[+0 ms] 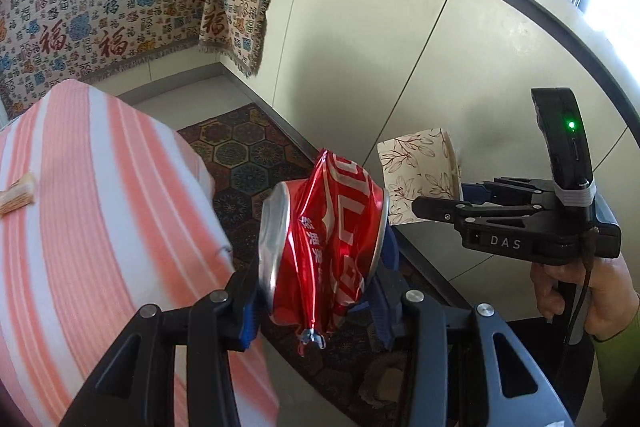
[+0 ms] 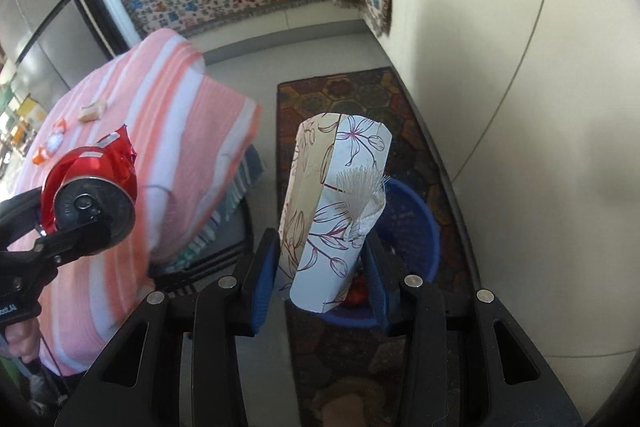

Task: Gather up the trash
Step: 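Carry the chip bag and floral cup over the blue wastebasket, then open both tools to drop the chip bag and cup into the wastebasket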

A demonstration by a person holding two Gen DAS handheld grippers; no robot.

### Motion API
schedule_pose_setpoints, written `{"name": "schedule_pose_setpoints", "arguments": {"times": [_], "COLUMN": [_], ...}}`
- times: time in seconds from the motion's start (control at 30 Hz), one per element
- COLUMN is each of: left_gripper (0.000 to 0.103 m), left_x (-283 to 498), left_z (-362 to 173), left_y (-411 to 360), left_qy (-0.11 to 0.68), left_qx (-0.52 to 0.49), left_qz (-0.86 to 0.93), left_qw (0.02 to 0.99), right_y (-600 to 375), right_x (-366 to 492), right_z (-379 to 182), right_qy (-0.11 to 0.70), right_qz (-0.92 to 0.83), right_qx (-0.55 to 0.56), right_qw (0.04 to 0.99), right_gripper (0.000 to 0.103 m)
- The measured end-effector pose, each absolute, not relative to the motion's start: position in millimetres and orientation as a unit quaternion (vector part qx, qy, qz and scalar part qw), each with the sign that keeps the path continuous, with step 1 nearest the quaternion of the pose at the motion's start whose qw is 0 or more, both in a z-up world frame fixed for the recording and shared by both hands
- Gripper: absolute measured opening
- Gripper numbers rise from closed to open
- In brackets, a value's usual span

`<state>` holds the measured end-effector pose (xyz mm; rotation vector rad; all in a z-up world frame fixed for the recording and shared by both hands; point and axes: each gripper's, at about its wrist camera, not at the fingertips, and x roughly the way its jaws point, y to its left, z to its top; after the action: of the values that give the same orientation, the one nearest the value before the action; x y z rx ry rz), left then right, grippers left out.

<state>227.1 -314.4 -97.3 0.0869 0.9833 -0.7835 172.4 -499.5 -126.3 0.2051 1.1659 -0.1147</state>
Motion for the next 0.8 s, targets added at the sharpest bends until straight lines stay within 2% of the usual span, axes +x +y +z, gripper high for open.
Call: {"name": "schedule_pose_setpoints", "arguments": {"times": [0.37, 0.43, 0.5, 0.53, 0.57, 0.6, 0.8], "left_gripper": [0.045, 0.045, 0.048, 0.054, 0.067, 0.071, 0.072], "left_x": [245, 251, 256, 259, 262, 265, 279], "left_z": [-155, -166, -176, -182, -188, -193, -200], "left_y": [-401, -412, -422, -427, -433, -437, -446], "left_qy": [0.500, 0.503, 0.502, 0.501, 0.502, 0.503, 0.505], "left_qx": [0.065, 0.071, 0.075, 0.077, 0.078, 0.078, 0.061], "left_qz": [-0.376, -0.376, -0.376, -0.376, -0.374, -0.373, -0.364], "left_qw": [0.778, 0.775, 0.775, 0.776, 0.776, 0.776, 0.780], "right_y": [-562, -569, -574, -577, -579, -579, -582], "right_x": [176, 177, 177, 176, 175, 174, 166], "right_z": [-177, -183, -189, -192, -194, -195, -184], "right_qy": [0.589, 0.590, 0.587, 0.585, 0.586, 0.588, 0.570], "right_qz": [-0.079, -0.077, -0.071, -0.070, -0.073, -0.076, -0.098], "right_qx": [0.133, 0.138, 0.141, 0.143, 0.144, 0.141, 0.128], "right_qw": [0.794, 0.792, 0.794, 0.795, 0.794, 0.793, 0.805], "right_gripper": [0.042, 0.045, 0.049, 0.058, 0.062, 0.063, 0.064]}}
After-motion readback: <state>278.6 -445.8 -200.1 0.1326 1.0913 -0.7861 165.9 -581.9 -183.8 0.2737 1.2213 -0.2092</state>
